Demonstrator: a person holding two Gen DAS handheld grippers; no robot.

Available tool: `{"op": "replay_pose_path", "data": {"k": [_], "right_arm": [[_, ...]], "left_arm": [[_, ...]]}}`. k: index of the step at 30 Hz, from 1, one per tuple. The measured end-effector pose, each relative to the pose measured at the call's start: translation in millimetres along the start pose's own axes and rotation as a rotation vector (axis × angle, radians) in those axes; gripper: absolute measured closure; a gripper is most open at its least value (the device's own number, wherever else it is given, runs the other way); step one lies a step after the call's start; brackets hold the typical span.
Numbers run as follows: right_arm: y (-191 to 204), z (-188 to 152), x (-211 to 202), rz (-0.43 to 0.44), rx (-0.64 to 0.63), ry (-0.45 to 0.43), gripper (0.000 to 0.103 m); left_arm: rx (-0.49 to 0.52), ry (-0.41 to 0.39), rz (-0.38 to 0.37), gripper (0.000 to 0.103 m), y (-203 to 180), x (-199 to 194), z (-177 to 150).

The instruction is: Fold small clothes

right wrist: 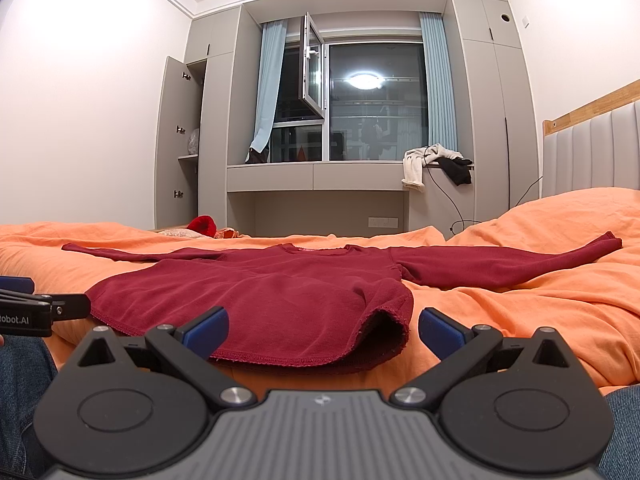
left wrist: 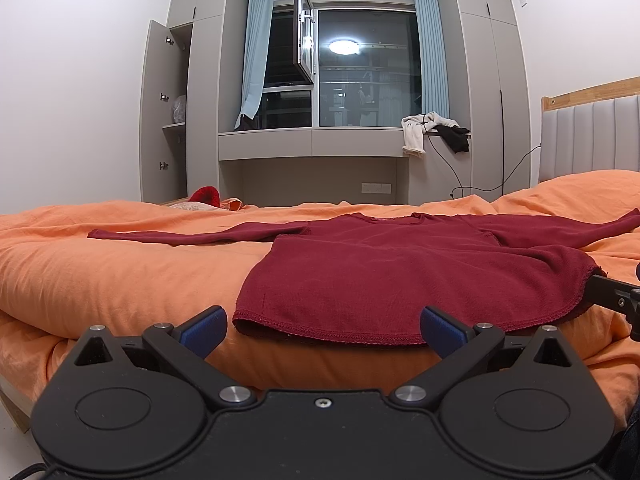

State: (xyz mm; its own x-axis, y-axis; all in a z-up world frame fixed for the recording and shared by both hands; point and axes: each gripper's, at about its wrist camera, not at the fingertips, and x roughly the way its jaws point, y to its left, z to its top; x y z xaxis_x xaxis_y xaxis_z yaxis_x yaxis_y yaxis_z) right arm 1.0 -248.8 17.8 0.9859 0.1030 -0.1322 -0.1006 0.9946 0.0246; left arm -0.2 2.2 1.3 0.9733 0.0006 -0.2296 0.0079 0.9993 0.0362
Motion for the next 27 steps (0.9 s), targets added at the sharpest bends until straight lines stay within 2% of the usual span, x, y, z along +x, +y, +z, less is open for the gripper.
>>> {"op": "replay_pose_path", "data": {"k": [27], "right_arm": [[-0.1, -0.2, -0.2, 0.000, 0.000, 0.002, 0.000]], "left_arm": [[0.002, 0.003, 0.004, 0.000, 0.5, 3.4, -1.5]]}}
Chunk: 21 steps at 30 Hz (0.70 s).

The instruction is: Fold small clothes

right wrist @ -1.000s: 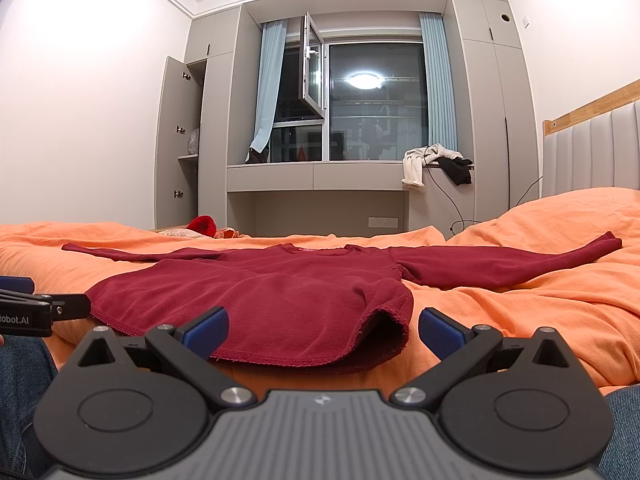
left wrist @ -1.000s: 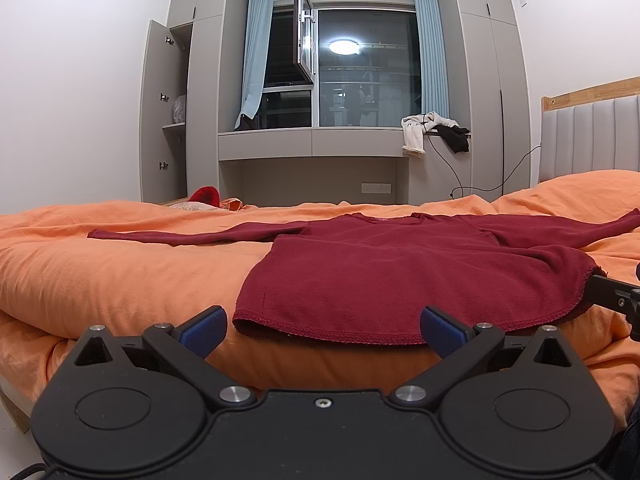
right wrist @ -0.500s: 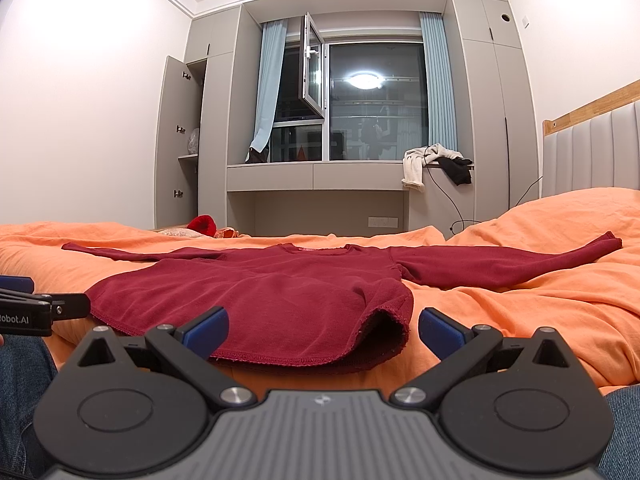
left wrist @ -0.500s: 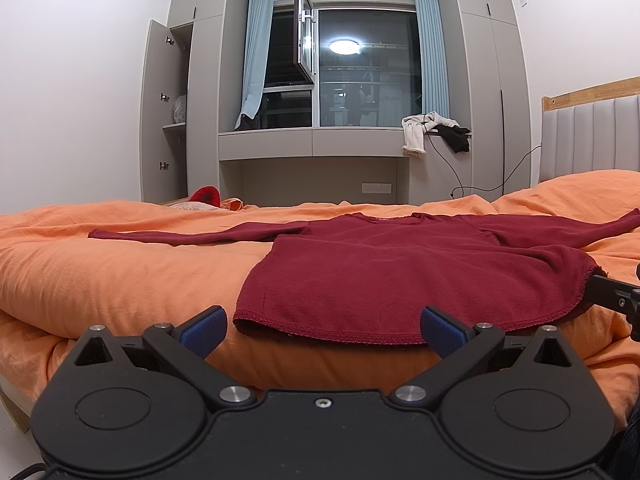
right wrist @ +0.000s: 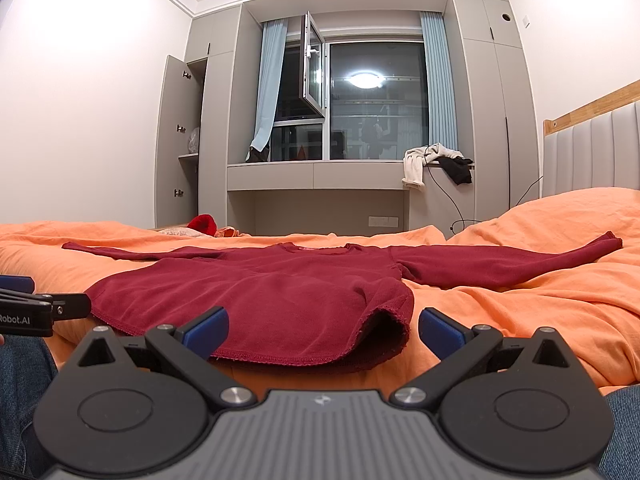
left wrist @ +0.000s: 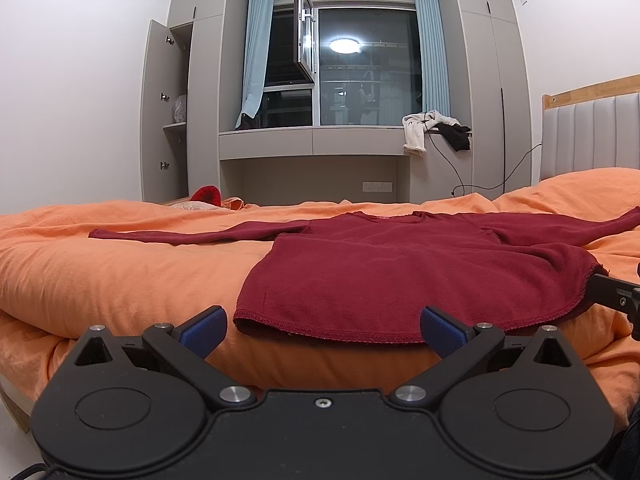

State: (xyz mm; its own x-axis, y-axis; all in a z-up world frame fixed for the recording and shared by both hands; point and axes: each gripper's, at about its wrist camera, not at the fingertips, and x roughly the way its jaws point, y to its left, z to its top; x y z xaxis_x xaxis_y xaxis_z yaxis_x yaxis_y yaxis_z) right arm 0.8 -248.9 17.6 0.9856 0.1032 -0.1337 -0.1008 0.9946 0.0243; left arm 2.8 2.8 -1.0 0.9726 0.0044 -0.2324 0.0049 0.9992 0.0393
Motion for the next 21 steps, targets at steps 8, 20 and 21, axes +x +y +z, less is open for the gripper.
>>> {"op": "replay_pose_path", "data": {"k": [8, 20, 21], "right_arm": [[-2.9, 6.7, 2.2, 0.025, 0.005, 0.022, 0.000], [-71.6, 49.9, 38.1, -0.128, 0.053, -0.010, 0.000], [-82.3, 53.2, 42.8, -0.152, 0.065, -0.015, 0.000]], "left_arm": [[-0.008, 0.063, -0.013, 0.001, 0.2, 13.9, 5.9], [0.024, 0.092, -0.024, 0.000, -19.8, 92.0, 73.6], [0.026, 0.093, -0.024, 0.000, -21.8, 103.1, 79.8]]}}
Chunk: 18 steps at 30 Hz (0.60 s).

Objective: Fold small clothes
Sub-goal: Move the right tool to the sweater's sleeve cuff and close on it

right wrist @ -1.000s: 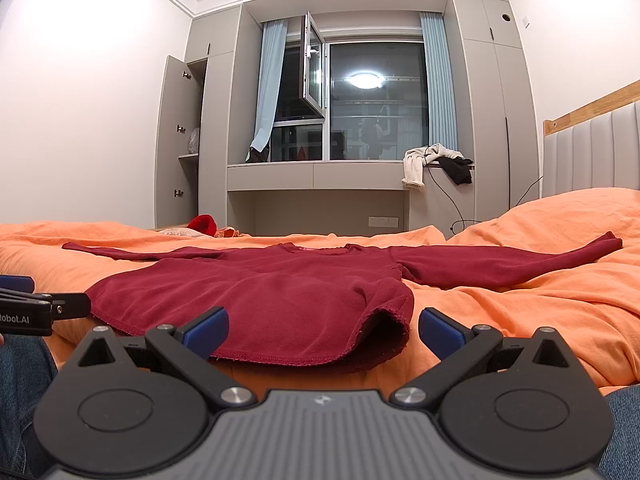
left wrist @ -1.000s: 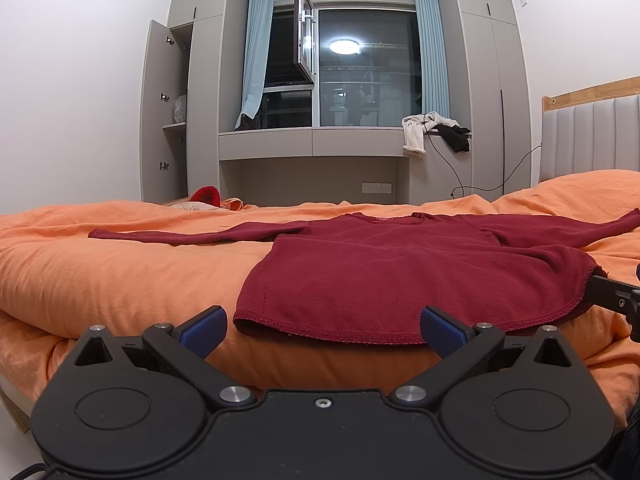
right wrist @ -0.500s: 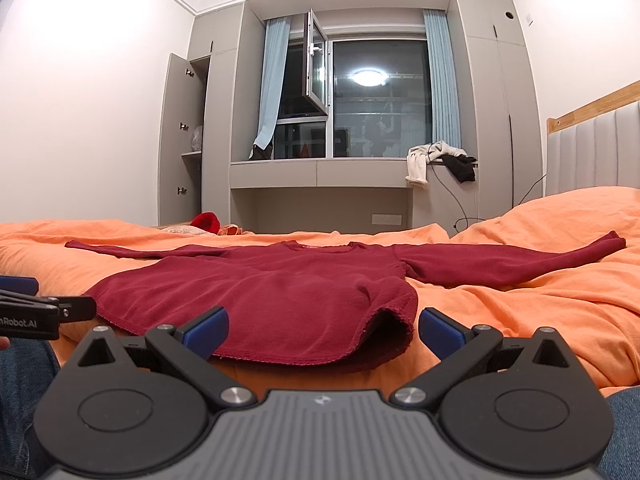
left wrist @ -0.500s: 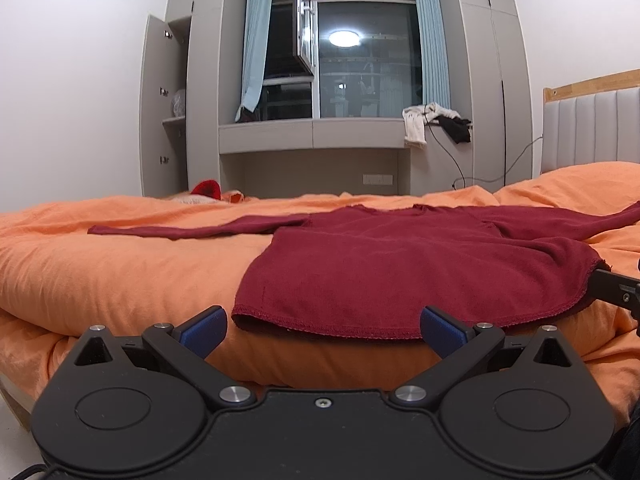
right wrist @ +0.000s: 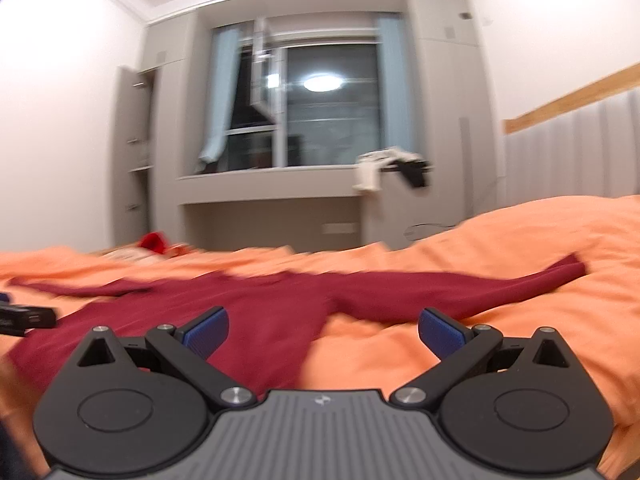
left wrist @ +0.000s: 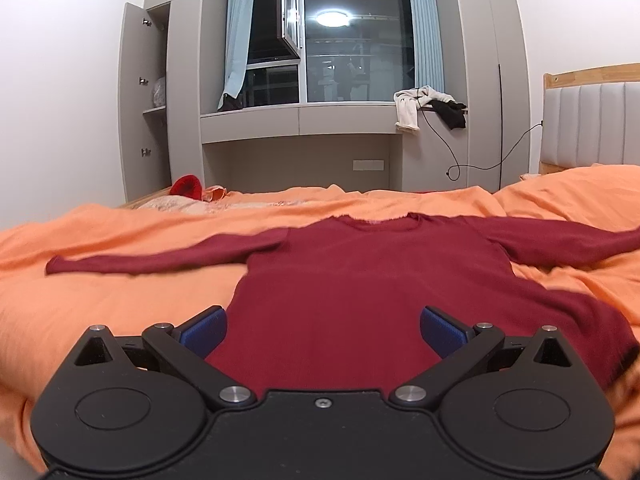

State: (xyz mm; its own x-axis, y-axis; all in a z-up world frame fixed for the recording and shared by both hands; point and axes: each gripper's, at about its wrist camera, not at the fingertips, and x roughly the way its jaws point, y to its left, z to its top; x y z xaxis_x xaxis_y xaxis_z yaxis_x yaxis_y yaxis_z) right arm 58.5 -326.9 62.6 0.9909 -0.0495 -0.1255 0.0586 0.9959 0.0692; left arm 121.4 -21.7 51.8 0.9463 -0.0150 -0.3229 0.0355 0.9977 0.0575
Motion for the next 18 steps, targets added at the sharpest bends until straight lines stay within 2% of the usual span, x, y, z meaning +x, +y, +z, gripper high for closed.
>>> {"op": "replay_pose_path", "data": {"k": [5, 9, 15, 18], "right_arm": [[-69.8, 15.7, 46.7, -0.112, 0.136, 0.013, 0.000], [-122.5, 20.5, 88.5, -0.160, 0.221, 0.074, 0.000], [-172.0, 26.1, 132.3, -0.227, 0.166, 0.139, 0.000], [-187.5, 21.7, 160.4, -0.247, 0.182, 0.211, 0.000]], "left_arm": [[0.013, 0.016, -0.008, 0.000, -13.1, 52.1, 29.7], [0.047, 0.035, -0.006, 0.000, -24.1, 92.8, 44.0], [0.067, 0.053, -0.018, 0.000, -35.9, 144.9, 47.4], [0.058, 0.072, -0.023, 0.000, -36.8, 161.7, 40.5]]}}
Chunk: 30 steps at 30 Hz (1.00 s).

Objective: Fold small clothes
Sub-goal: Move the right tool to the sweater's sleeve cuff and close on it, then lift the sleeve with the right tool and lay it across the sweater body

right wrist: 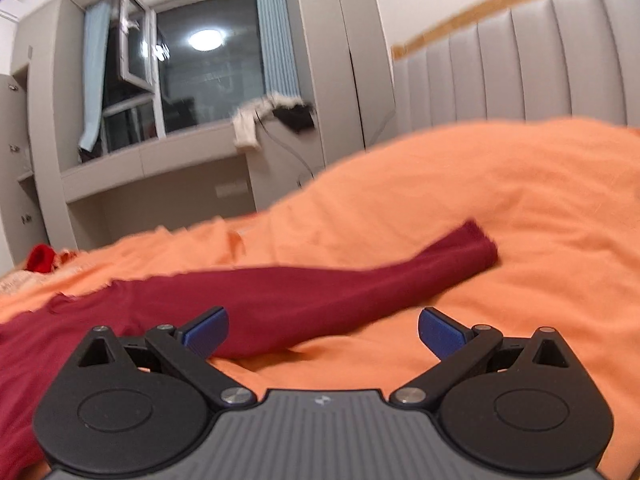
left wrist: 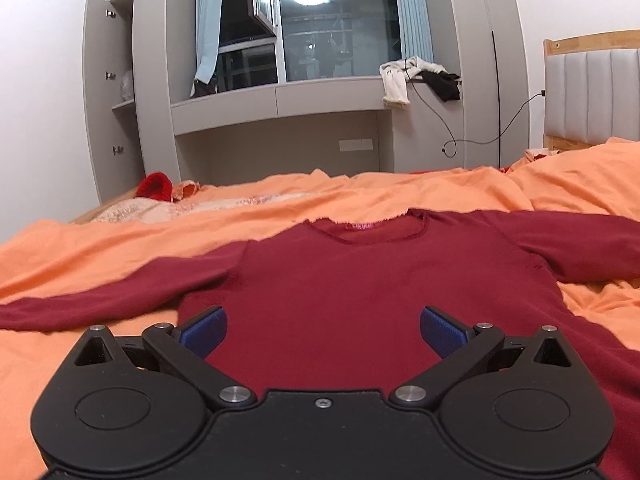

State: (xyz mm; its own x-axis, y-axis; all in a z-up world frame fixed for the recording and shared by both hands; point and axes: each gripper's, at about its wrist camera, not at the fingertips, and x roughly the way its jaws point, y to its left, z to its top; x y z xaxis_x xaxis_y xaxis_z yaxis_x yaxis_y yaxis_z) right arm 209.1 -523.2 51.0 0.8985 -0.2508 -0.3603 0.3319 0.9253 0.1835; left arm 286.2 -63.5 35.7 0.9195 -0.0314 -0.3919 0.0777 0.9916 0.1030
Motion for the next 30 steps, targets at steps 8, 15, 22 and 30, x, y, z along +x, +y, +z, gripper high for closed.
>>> {"op": "replay_pose_path", "data": {"k": [8, 15, 22, 30], "right_arm": [[-30.5, 10.1, 66.9, -0.118, 0.186, 0.019, 0.003], [-34.1, 20.9, 106.0, -0.279, 0.249, -0.012, 0.072], [30.0, 34.3, 115.4, -0.291, -0.058, -0.156, 0.089], [139.2, 14.0, 144.3, -0.083, -0.394, -0.090, 0.082]], "left_arm": [[-0.005, 0.052, -0.032, 0.000, 3.0, 15.3, -11.3], [-0.005, 0.058, -0.042, 0.000, 2.3, 15.8, -13.4], [-0.013, 0.070, -0.042, 0.001, 2.1, 18.1, -13.5], [-0.004, 0.078, -0.040, 0.000, 0.0, 20.4, -14.3]]}}
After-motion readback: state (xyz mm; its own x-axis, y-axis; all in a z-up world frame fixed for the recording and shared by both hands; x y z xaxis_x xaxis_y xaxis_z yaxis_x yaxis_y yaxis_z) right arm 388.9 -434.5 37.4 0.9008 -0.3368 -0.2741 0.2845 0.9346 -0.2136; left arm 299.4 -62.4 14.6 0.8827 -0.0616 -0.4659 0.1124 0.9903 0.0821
